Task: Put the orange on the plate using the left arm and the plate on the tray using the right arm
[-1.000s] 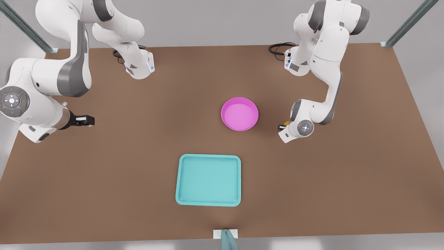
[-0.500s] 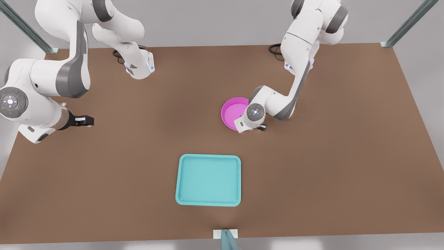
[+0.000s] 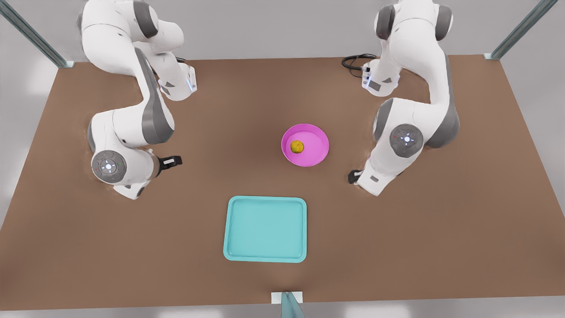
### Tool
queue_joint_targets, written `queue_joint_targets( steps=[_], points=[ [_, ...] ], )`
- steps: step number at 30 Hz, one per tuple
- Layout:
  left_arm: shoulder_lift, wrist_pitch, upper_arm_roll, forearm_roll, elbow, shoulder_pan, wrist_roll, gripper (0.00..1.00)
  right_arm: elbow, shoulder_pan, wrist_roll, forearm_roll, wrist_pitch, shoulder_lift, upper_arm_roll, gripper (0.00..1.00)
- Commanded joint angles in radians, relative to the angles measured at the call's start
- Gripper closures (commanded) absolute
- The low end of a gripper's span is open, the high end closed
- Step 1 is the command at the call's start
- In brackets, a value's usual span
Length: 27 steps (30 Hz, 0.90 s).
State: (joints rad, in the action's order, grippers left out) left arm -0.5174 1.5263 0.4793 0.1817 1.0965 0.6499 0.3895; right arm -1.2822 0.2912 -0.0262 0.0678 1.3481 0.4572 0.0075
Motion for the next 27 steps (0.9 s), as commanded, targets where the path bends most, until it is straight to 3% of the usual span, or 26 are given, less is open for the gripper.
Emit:
queue_joint_targets(
  steps=[1,3,4,5,8,12,18,27],
  points=[
    [0.023,-0.281,0.05,0.007,-0.076,-0.056,-0.191,0.0,-0.009,0.065,0.38,0.225,0.195,0.052,0.003,0.0],
    [0.115,-0.272,-0.209,-0.036,-0.058,-0.28,-0.254,0.0,-0.139,0.12,0.454,0.336,0.402,0.055,0.003,0.0],
    [0.253,-0.105,-0.45,-0.18,0.129,-0.427,-0.259,0.0,-0.224,0.172,0.46,0.337,0.525,0.032,0.005,0.0],
    [0.293,-0.069,-0.453,-0.191,0.194,-0.431,-0.265,0.0,-0.281,0.198,0.46,0.366,0.608,0.017,0.009,0.0],
    [0.218,-0.112,-0.456,-0.191,0.151,-0.423,-0.255,0.0,-0.439,0.209,0.46,0.4,0.919,0.021,0.114,0.0],
    [0.195,-0.117,-0.456,-0.179,0.149,-0.423,-0.256,0.0,-0.503,0.266,0.46,0.42,1.109,0.072,0.124,0.0],
    [0.183,-0.109,-0.45,-0.179,0.148,-0.423,-0.264,0.0,-0.454,0.287,0.443,0.42,1.2,0.181,0.157,0.0],
    [0.184,-0.112,-0.449,-0.179,0.14,-0.421,-0.259,0.0,-0.437,0.327,0.431,0.418,1.197,0.227,0.215,0.0]
  ],
)
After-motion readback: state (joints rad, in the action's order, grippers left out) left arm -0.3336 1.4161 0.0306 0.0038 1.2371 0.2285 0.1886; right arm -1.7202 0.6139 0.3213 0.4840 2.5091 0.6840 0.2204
